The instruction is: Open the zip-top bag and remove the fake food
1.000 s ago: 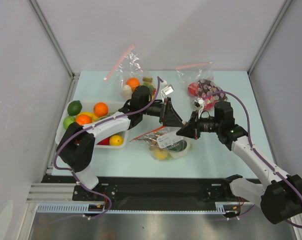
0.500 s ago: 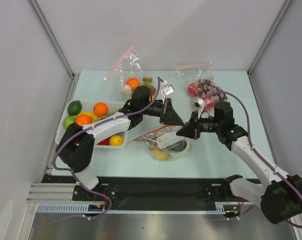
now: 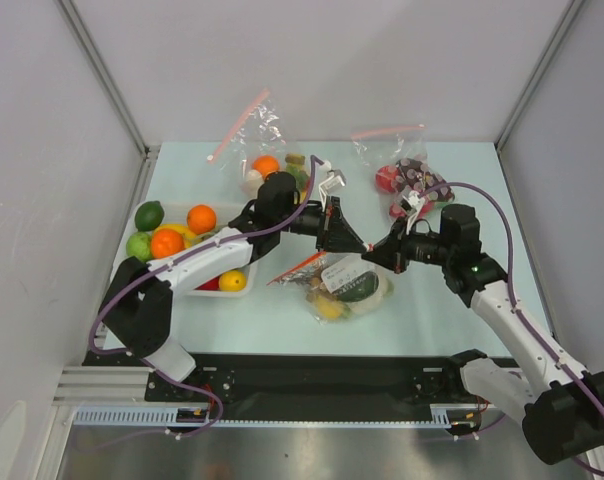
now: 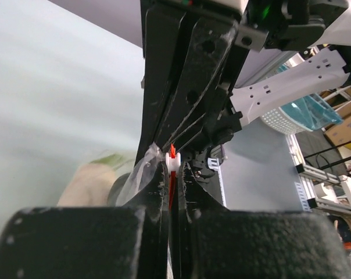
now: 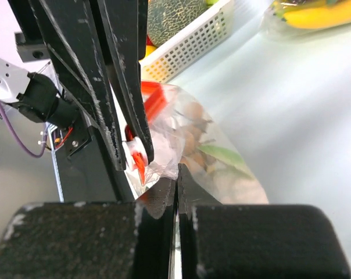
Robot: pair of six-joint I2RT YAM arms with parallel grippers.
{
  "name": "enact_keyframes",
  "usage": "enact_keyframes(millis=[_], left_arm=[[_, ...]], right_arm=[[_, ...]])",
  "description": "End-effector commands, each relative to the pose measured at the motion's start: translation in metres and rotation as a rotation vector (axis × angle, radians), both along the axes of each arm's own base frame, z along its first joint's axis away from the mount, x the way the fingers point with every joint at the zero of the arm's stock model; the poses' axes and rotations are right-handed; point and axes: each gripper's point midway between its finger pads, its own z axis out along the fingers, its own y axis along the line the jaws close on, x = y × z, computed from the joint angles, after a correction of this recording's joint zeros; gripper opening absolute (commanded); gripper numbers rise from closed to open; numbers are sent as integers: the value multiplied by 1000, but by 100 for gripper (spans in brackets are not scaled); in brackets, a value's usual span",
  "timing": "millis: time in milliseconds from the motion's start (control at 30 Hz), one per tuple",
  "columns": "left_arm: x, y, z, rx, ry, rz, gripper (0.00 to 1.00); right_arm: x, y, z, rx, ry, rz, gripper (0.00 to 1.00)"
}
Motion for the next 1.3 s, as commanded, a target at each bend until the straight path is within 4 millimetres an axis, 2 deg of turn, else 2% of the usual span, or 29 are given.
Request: enact_keyframes(millis=[0, 67, 200, 300, 367, 500, 600, 833, 933, 1033, 1100, 1167, 1267], left_arm=[[-11, 9, 4, 4, -44, -21, 0], [-10, 9, 4, 10, -43, -15, 0], [-7, 9, 8, 5, -53, 6, 0], [-5, 9, 14, -1, -67, 18, 0], [-4, 8, 17, -7, -71, 19, 0], [-6, 7, 18, -13, -68, 6, 0], [-6, 7, 20, -16, -66, 3, 0], [-11, 9, 22, -23, -56, -19, 0], [-13, 9, 21, -22, -50, -27, 0], [-13, 10, 21, -20, -53, -17, 0], [-9, 11, 20, -13, -67, 1, 0], [-4, 15, 17, -3, -67, 25, 0], [3, 22, 12, 13, -68, 60, 0]], right_arm=[[16, -12, 24, 21, -95, -89, 0], [15, -12, 26, 30, -95, -83, 0], [4, -5, 32, 62, -88, -11, 20], [-2, -3, 35, 71, -101, 13, 29], [-5, -1, 36, 75, -102, 34, 33], [-9, 6, 32, 70, -95, 69, 33], [-14, 13, 28, 66, -90, 105, 33], [-8, 17, 20, 54, -104, 101, 33], [-2, 17, 24, 58, -135, 84, 24], [4, 16, 22, 45, -146, 53, 2], [10, 11, 20, 35, -150, 7, 0], [14, 6, 27, 43, -187, -39, 0], [12, -4, 32, 83, -200, -75, 0]])
